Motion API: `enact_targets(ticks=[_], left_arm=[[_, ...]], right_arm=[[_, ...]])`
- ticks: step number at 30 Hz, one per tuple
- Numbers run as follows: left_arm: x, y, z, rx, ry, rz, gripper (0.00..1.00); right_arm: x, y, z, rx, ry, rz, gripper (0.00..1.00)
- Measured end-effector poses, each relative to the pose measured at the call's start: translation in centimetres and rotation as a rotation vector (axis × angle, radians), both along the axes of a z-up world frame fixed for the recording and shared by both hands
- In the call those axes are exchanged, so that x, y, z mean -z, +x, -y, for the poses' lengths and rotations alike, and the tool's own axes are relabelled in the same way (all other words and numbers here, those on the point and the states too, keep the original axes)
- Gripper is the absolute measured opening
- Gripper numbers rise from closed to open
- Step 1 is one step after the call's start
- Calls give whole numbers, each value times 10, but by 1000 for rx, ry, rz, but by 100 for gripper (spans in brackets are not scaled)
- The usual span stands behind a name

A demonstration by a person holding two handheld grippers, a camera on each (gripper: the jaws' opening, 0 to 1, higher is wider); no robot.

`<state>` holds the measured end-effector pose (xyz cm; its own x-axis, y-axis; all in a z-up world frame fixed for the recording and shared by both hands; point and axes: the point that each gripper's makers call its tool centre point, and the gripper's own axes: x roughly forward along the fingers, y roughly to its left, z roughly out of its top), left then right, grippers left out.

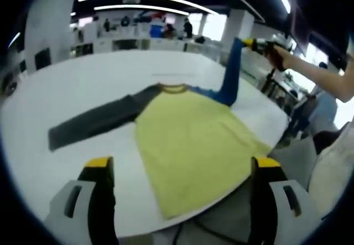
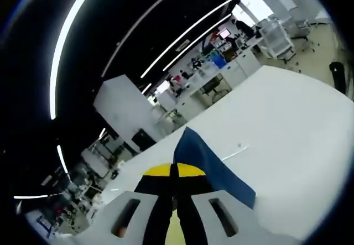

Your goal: Fold the garment on the visible template until the final outline fits inside the template.

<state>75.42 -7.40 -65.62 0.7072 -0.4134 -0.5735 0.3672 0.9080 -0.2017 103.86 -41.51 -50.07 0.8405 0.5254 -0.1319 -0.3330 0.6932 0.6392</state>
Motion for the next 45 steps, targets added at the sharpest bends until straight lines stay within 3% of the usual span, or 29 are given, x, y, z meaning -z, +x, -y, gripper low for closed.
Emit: enact_targets(ticks=[7, 13, 23, 34, 45], left_arm=[[0, -6, -8, -14, 3, 1, 99], [-3, -5, -20, -42, 7, 12, 98], [3, -8, -24, -51, 10, 6, 97], [6, -11, -31, -77, 0, 1, 97], [8, -13, -31, -87, -11, -6, 97]], right_arm=[[-9, 3, -36, -64, 5, 22, 1], [-11, -4, -68, -120, -1, 32, 1], [-11, -15, -117, -218, -3, 47, 1], [10, -29, -164, -332, -58, 26, 1], [49, -29, -184, -348, -81, -30, 1]])
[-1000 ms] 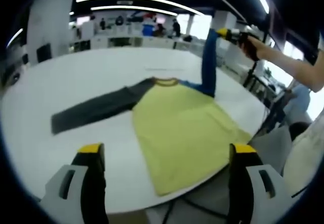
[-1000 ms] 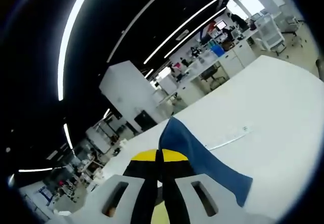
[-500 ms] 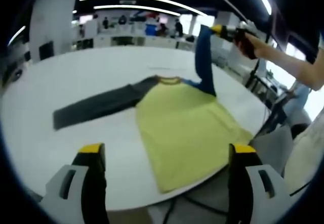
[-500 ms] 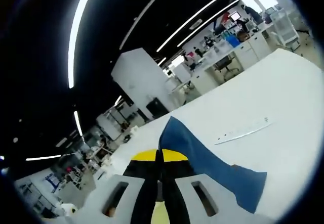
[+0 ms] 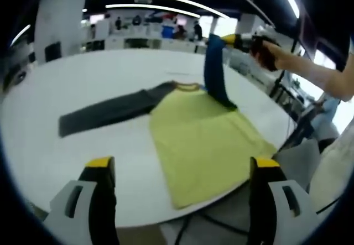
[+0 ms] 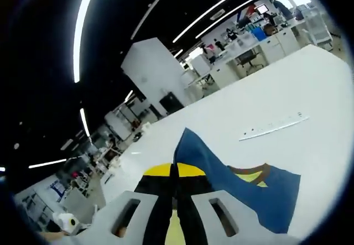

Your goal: Fold the garment on the visible template until the final outline fits inside the template.

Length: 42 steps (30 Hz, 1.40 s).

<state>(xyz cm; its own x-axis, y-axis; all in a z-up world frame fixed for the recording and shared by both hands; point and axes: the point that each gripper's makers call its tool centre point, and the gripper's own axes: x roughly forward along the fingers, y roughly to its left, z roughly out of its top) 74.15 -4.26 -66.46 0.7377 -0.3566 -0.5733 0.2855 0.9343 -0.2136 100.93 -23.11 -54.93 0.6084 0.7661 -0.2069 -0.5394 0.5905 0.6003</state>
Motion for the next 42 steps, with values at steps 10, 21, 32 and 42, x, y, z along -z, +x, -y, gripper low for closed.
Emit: enact_targets(ticks=[10, 21, 32, 42], left_arm=[[0, 0, 0, 1, -3, 0, 97], [2, -2, 0, -1, -8, -4, 97], [5, -4, 1, 1, -17, -11, 96], [7, -7, 3, 2, -22, -18, 95]], right_arm=[[34, -3, -10, 8, -21, -57, 1], [56, -9, -23, 1, -32, -103, 1], [86, -15, -38, -5, -56, -156, 1], [108, -23, -59, -33, -67, -199, 1]])
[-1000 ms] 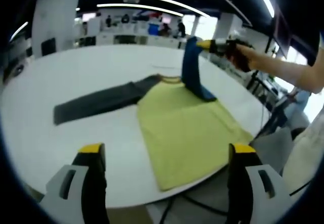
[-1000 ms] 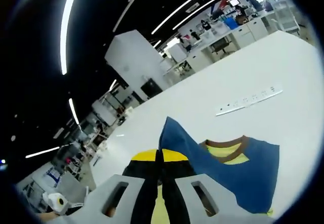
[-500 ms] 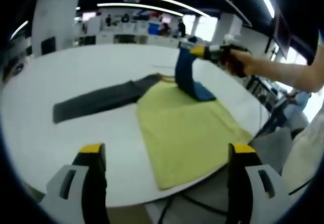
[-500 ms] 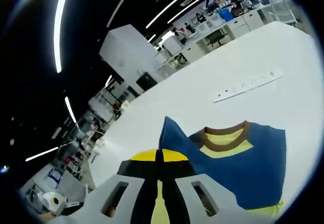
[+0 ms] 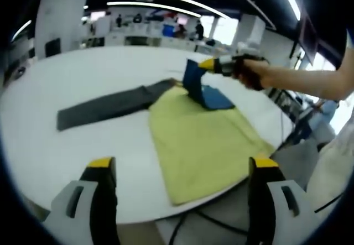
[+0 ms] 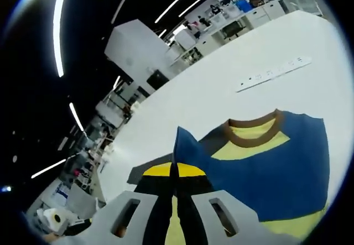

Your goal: Fold the garment on the visible template until the final outline fits inside the template.

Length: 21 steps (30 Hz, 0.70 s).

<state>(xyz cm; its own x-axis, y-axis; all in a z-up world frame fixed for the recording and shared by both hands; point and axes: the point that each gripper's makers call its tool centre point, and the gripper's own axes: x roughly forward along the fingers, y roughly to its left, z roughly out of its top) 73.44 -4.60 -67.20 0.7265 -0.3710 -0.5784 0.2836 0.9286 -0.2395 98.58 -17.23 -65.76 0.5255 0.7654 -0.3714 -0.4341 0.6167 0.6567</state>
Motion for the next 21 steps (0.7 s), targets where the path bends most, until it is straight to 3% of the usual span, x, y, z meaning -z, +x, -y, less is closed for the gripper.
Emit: enact_targets(ticks=[8, 21], left_arm=[[0, 0, 2, -1, -6, 2, 95], [1, -1, 4, 0, -12, 4, 95]], right_arm=[[22, -6, -14, -28, -26, -40, 1], [39, -17, -35, -82, -60, -70, 1]])
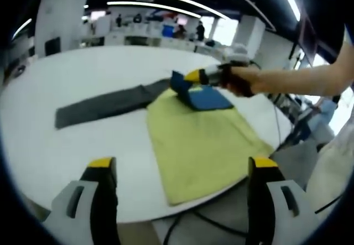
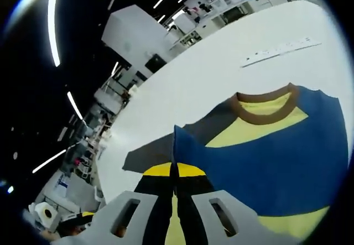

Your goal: Fold the garment on the visible template until the final outline fits inside the template.

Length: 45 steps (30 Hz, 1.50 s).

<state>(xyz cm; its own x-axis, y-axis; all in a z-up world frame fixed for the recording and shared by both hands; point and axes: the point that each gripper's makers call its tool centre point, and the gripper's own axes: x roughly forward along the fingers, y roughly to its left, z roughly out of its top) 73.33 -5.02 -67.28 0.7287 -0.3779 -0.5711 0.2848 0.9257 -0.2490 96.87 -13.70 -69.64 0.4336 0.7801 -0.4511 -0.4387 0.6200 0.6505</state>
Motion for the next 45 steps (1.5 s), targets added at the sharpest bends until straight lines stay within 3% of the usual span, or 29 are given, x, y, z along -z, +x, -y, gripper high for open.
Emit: enact_targets(ticks=[10, 20, 34, 40, 45], left_arm=[[2, 1, 0, 0, -2, -6, 95], [5, 0, 1, 1, -5, -15, 95], [6, -1, -1, -6, -7, -15, 95], [7, -2, -2, -6, -7, -19, 95], [7, -2, -1, -6, -8, -19, 95]], right_arm=[[19, -8, -16, -29, -32, -24, 1], [22, -13, -27, -42, -36, -40, 1], [25, -13, -36, -66, -55, -20, 2], [20, -15, -42, -97, -47, 31, 2], [15, -16, -51, -114, -27, 58, 16]])
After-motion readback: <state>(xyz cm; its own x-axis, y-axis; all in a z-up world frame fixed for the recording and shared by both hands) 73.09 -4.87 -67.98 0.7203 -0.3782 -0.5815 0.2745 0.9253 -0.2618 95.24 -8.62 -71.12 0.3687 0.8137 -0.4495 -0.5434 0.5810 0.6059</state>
